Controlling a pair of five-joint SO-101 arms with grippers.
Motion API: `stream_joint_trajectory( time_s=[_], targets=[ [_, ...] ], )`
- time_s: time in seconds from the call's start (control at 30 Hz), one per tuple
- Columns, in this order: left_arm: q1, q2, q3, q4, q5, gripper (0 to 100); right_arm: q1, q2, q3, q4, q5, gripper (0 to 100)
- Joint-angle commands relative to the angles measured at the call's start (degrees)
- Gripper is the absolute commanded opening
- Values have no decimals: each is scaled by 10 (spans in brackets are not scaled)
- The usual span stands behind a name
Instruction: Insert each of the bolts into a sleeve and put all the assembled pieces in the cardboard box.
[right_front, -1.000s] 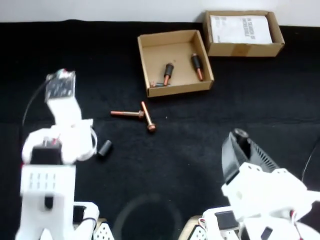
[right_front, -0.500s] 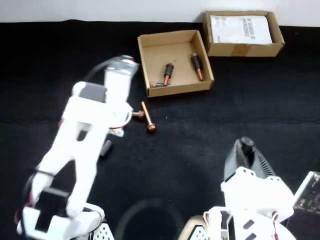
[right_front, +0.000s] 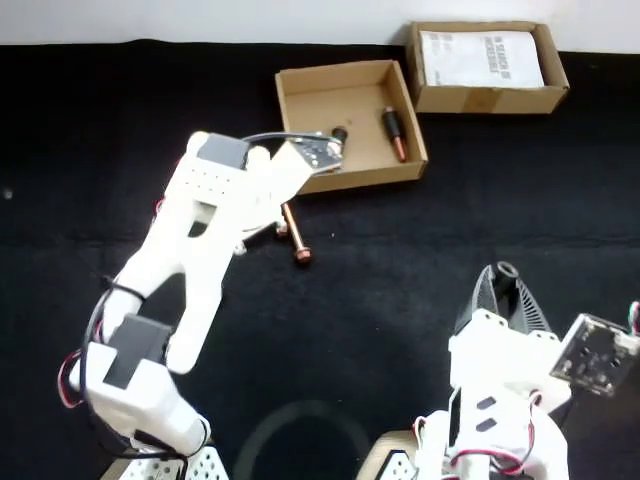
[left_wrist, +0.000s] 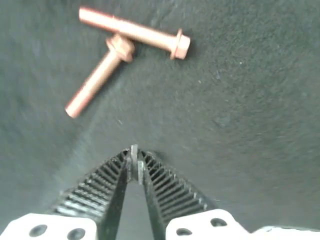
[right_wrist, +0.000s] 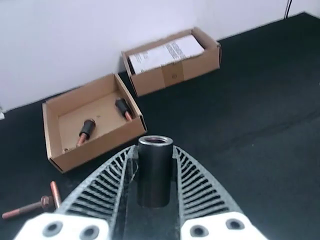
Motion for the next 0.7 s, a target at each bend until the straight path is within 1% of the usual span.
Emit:
stream_joint_trajectory(
  time_s=[0.0,0.07,0.13,0.37,0.57,0.67],
  targets=[
    [6,23,-59,1,-60,122,5,-7,12,-13,4,8],
    [7,49,-83,1,-103,159,5,-7,22,-15,4,8],
    [7,78,-108,1,-132,171,5,-7,37,-35,4,8],
    [-1,194,-212,1,-185,171,67,-7,101,-125,8,8],
    [-14,294,-329,10,-196,171,79,-7,126,-141,8,8],
    [-15,330,-379,33,-196,171,79,-6,134,-142,8,8]
  ],
)
